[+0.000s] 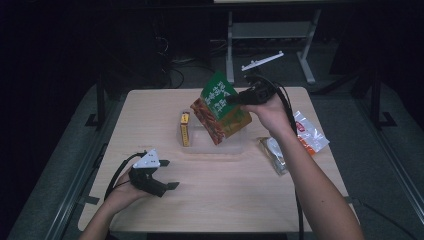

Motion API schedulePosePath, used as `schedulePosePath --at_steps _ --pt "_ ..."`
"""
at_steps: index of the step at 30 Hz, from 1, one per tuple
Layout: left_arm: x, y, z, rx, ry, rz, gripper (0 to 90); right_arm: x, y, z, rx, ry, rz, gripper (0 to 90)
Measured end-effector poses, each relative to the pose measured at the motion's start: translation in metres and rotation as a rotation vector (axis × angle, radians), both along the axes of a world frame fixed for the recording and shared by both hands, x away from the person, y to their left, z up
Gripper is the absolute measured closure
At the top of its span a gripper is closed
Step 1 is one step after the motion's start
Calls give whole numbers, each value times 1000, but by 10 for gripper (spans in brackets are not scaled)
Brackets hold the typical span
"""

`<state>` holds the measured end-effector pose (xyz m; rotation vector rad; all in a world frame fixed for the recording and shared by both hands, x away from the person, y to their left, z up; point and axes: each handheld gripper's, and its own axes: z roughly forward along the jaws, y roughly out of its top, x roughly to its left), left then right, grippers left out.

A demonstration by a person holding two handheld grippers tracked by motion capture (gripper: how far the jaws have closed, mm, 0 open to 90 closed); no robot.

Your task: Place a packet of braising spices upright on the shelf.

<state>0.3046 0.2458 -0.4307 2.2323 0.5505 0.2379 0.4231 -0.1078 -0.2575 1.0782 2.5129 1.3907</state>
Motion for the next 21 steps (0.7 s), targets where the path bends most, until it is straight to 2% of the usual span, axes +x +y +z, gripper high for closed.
schedulePosePath --at_steps 10,15,18,21 --pt "0 0 0 7 7 -5 134 9 10 -7 -37 33 -44 900" --pt "0 0 0 8 7 -6 134 12 14 -9 -60 28 -53 900" --pt "0 1 0 9 5 -4 134 14 17 -12 -70 37 -78 900" --pt "0 2 0 10 5 -4 134 16 17 -13 -73 39 -72 900"
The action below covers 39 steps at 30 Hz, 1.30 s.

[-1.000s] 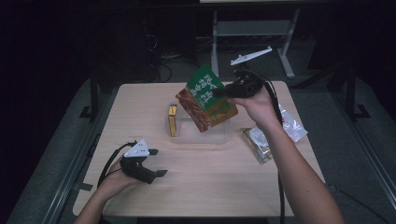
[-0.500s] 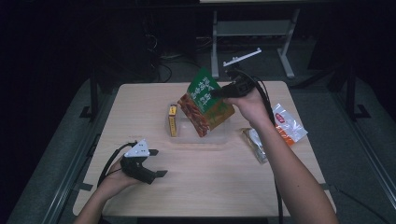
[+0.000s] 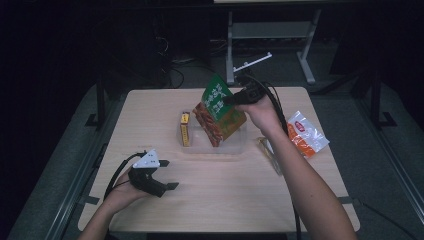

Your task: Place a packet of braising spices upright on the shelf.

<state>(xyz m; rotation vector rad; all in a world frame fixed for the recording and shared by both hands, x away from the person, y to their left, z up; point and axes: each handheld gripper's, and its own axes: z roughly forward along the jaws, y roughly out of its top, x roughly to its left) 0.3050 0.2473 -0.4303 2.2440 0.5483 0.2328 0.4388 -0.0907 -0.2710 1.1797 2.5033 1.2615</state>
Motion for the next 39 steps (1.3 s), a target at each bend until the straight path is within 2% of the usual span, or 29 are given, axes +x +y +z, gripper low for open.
schedulePosePath --at_steps 7,13,18,31,39 --pt "0 0 0 0 -1 -1 134 6 4 -8 -14 8 -16 900" --pt "0 0 0 -5 -6 -2 134 10 6 -11 -15 15 -8 900" --pt "0 0 -1 -2 -3 -3 134 11 9 -11 -25 24 -13 900" --pt "-2 -3 -1 10 -5 -17 134 21 26 -4 -98 38 1 900" --pt "-2 -4 -2 12 -1 -25 134 29 31 -4 -118 57 17 900"
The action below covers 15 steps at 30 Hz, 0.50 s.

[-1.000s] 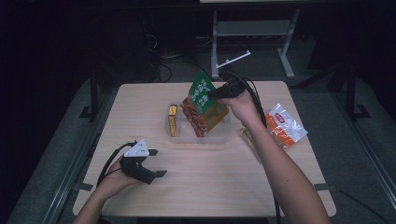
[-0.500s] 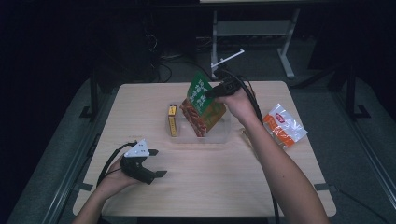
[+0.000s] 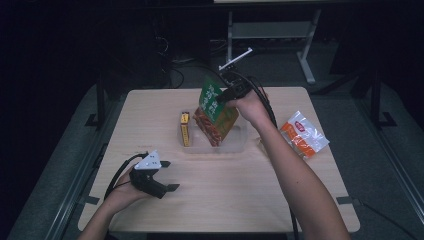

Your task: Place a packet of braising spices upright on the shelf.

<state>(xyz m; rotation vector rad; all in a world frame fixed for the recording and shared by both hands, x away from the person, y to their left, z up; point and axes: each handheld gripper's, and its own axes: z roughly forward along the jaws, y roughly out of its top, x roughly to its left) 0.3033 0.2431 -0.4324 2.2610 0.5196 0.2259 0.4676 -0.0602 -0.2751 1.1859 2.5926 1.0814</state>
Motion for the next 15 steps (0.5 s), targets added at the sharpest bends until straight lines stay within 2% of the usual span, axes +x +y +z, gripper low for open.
schedulePosePath --at_steps 6,15 --pt "0 -2 -1 7 1 -11 134 5 7 2 -24 15 11 900" --pt "0 -3 -2 5 7 -14 134 10 18 2 -34 17 24 897"
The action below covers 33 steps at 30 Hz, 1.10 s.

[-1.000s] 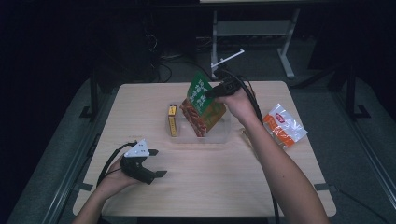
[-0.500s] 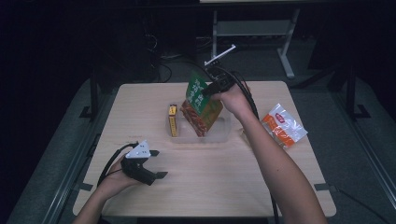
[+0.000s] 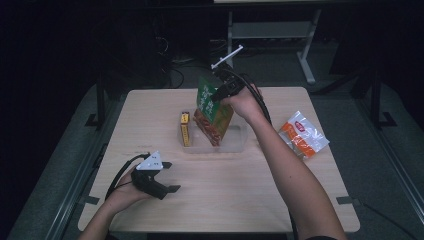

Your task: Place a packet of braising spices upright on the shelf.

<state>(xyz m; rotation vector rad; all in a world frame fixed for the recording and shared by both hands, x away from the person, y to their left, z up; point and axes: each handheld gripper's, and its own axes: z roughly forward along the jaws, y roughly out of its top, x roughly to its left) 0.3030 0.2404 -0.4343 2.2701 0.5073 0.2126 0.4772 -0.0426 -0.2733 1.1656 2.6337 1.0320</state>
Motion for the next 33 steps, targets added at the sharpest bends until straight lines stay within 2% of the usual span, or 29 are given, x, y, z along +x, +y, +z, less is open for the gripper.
schedulePosePath --at_steps 4,10,15,16,17,19,20,21,22,23,24,25,28,33 --pt "0 -1 -1 -1 6 1 134 2 3 0 -3 3 -2 894" --pt "0 -1 -1 1 2 -4 134 2 3 -2 12 -9 1 845" --pt "0 -2 -1 0 5 -2 134 2 -2 -3 33 -8 2 632" --pt "0 -2 -1 0 5 -2 133 2 -2 -3 33 -8 2 632" --pt "0 -1 -1 0 3 -3 134 1 -4 -3 36 -12 -2 508" --pt "0 -1 -1 1 4 -2 134 1 -8 -3 45 -28 -6 418" --pt "0 -1 -1 1 4 -2 134 1 -8 -3 45 -28 -6 418" --pt "0 -1 -1 3 4 -3 133 -1 -12 -1 55 -47 -7 356" --pt "0 -1 -1 2 5 -3 133 -1 -12 -1 55 -47 -7 356" --pt "0 -1 0 -1 7 -2 134 -3 -17 1 66 -76 -4 309" --pt "0 -1 0 -1 7 -2 134 -3 -17 1 66 -76 -4 309" --pt "-1 0 0 2 5 -4 133 -7 -23 3 81 -91 5 271" --pt "0 -1 0 1 7 -2 133 -11 -29 6 102 -106 16 268" --pt "0 0 0 1 9 2 133 -28 -47 10 130 -136 27 253"
